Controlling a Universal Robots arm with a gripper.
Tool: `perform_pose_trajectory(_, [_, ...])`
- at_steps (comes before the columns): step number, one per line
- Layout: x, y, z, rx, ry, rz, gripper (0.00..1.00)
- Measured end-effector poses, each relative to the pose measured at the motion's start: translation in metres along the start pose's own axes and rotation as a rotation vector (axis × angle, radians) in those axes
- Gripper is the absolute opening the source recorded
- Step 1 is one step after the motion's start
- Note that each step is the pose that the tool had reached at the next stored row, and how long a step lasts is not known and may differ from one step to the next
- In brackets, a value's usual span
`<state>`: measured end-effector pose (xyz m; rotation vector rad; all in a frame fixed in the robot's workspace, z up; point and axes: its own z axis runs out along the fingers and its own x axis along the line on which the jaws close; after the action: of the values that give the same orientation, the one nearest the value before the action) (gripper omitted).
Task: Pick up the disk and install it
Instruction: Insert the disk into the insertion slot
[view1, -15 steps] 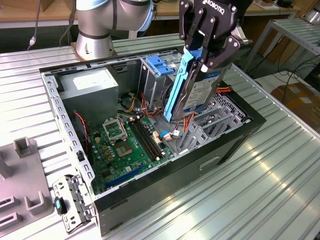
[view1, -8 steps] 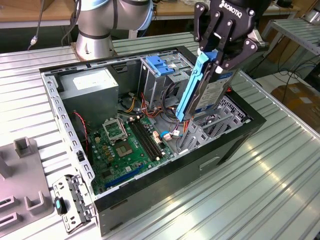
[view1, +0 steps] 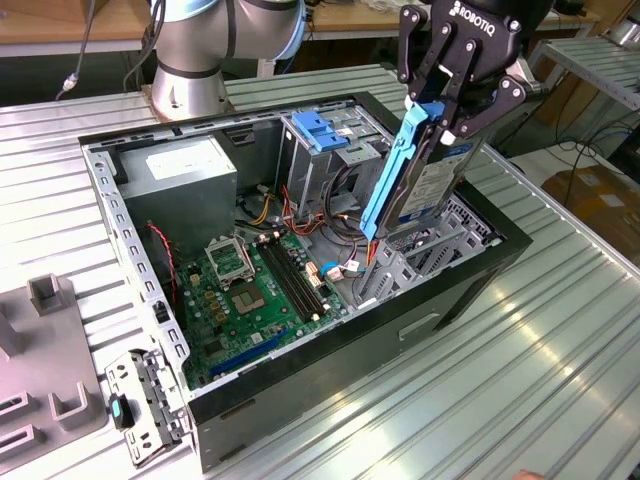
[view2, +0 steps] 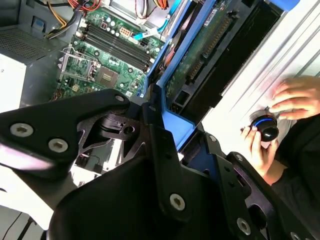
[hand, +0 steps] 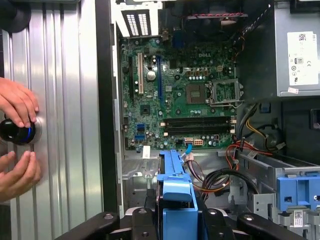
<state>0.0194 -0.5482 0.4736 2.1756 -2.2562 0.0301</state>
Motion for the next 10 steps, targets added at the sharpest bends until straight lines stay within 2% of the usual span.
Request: perform_pose_trajectory(10, [0.0000,-0.0016,0.0002,0.0001,0.0002,0.000,0.37])
